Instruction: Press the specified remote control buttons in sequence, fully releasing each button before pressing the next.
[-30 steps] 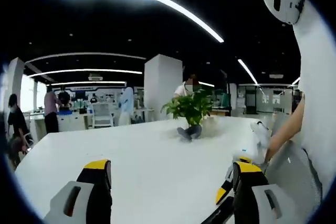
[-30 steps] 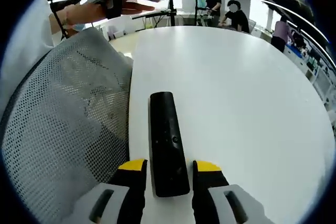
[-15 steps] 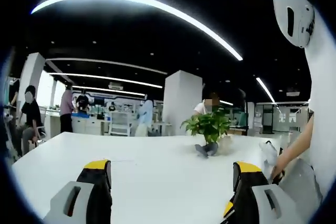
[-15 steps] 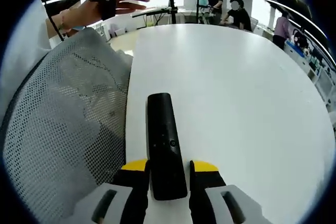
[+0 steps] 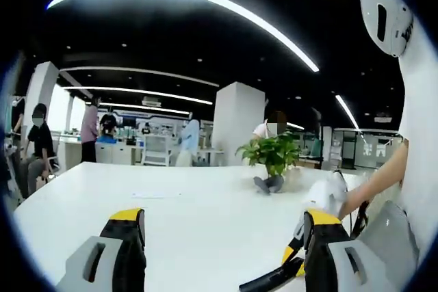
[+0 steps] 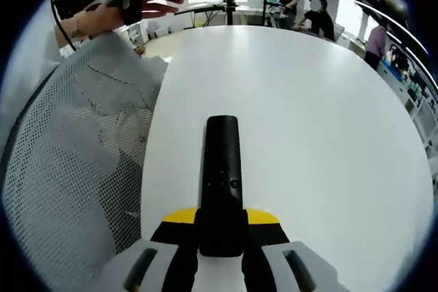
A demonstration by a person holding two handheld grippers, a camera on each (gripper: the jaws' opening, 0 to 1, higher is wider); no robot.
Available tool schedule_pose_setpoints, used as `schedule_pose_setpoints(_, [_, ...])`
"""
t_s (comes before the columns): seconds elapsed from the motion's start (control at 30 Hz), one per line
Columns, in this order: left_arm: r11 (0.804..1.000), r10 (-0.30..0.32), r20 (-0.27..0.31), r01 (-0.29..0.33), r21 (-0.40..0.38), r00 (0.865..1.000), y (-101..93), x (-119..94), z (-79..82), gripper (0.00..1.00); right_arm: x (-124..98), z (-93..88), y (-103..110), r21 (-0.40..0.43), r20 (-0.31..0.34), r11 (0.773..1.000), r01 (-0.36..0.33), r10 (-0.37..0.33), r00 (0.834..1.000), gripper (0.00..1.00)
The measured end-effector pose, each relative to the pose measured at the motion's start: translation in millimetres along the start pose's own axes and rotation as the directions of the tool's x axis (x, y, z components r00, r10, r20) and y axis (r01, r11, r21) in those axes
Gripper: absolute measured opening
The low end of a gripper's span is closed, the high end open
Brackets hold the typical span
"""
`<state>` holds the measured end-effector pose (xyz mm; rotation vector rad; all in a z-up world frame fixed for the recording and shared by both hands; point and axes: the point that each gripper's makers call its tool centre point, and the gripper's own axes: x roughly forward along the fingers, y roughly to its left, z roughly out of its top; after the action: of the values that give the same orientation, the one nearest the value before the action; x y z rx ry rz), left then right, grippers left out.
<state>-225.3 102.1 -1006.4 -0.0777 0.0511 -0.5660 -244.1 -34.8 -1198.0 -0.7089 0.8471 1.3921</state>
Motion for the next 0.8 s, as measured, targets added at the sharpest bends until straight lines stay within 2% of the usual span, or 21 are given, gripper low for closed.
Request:
schedule_pose_setpoints(0.23, [1.000,-0.008,0.008,0.008,-0.011,1.000,1.7,0,-3.7,1.00,-3,0.4,-16,-0.004,-0.025,1.000,-0.008,0.008,1.000,0.20])
schedule_pose_setpoints(0.4, [1.000,-0.021,-0.018,0.021,0.004,1.000,-2.8,2,-9.6,1.00,-3,1.7,-29,-0.010,-0.035,1.000,-0.014,0.013,0.999,0.20])
schedule_pose_setpoints(0.8, [1.000,-0.021,-0.005,0.021,-0.013,1.000,-1.4,0,-9.1,1.00,-4,6.8,-53,0.008,-0.043,0.999,-0.041,0.041,0.998,0.20])
